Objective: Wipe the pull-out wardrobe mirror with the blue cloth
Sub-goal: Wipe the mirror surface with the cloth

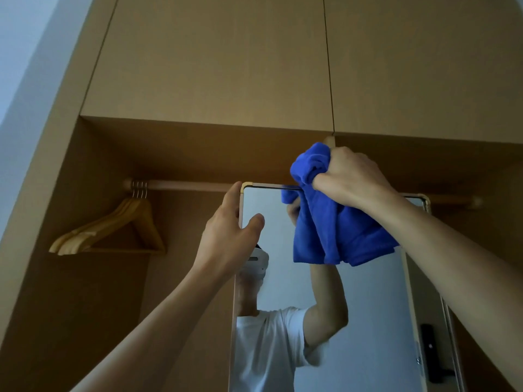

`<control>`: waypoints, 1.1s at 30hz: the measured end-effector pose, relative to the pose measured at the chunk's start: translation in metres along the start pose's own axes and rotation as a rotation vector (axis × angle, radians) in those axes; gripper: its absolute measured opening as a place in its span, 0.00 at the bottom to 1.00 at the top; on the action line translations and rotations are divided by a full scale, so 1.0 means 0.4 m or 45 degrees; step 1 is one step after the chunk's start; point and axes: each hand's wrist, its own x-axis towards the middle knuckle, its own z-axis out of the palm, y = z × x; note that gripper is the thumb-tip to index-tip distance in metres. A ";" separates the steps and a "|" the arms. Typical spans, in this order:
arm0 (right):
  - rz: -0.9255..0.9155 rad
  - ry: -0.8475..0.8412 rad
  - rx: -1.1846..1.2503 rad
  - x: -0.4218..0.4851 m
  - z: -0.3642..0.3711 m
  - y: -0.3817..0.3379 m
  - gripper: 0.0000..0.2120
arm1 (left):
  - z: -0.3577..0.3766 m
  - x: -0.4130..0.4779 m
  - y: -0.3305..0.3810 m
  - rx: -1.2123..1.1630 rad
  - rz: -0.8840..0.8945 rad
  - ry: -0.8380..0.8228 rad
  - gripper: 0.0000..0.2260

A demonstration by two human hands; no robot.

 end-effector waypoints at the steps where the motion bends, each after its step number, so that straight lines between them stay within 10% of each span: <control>1: -0.025 -0.008 0.010 0.001 0.006 -0.022 0.09 | -0.002 -0.003 0.004 -0.004 -0.002 -0.010 0.31; 21: -0.300 -0.034 0.200 0.002 0.039 -0.152 0.04 | -0.024 -0.106 -0.005 -0.077 -0.112 -0.072 0.27; 33: -0.788 0.034 -0.084 -0.076 0.083 -0.186 0.20 | -0.028 -0.183 -0.075 -0.214 -0.271 -0.149 0.18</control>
